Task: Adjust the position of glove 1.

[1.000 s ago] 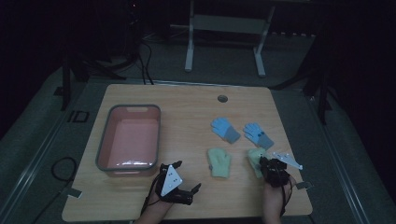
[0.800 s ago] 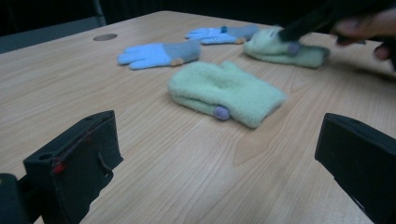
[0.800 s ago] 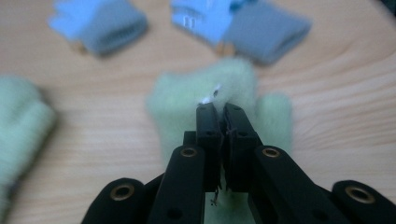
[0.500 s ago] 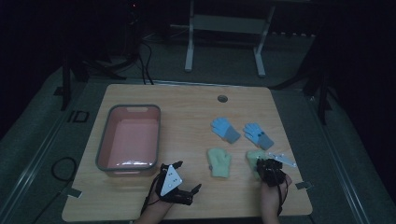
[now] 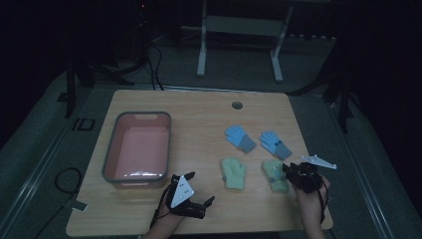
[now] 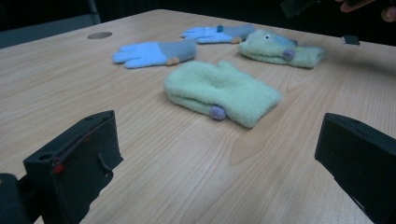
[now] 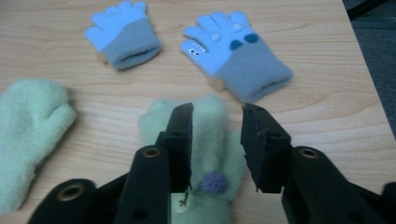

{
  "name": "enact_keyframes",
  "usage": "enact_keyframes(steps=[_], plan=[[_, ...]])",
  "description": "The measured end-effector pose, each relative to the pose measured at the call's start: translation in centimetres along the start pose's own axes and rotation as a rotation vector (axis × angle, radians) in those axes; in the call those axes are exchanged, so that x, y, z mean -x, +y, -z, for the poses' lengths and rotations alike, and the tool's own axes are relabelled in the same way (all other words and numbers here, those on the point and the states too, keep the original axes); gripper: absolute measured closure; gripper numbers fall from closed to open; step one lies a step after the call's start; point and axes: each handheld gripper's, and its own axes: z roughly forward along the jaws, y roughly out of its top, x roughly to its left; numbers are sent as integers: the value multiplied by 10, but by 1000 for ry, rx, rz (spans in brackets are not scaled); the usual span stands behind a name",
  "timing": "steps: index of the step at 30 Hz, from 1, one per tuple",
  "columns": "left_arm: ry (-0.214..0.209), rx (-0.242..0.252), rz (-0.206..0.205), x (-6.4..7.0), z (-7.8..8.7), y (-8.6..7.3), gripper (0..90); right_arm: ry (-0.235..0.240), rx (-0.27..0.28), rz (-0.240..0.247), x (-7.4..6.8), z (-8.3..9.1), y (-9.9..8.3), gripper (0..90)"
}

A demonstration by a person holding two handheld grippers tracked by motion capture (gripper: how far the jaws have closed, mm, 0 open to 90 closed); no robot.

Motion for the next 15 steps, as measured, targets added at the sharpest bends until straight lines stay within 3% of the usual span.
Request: enact_keyframes(steps=[2, 4, 7, 8, 12, 15], plan=[[1, 2, -3, 0, 0, 0, 3, 40, -8, 12, 5, -1, 2, 648], [1, 2, -4, 0, 0, 0, 2, 71, -17, 71, 8, -2, 5, 645], [-1, -1, 0, 0, 0, 0, 3, 109, -35, 174, 9, -4, 7, 640], [-1, 0, 0, 0, 0, 0, 2, 153, -34, 209, 10, -5, 8, 640], [5, 8, 0, 0, 0, 0, 2, 219, -42, 368, 13, -10, 7, 646], [7, 8, 0, 0, 0, 0, 2, 233, -56, 393, 13, -14, 3, 654]])
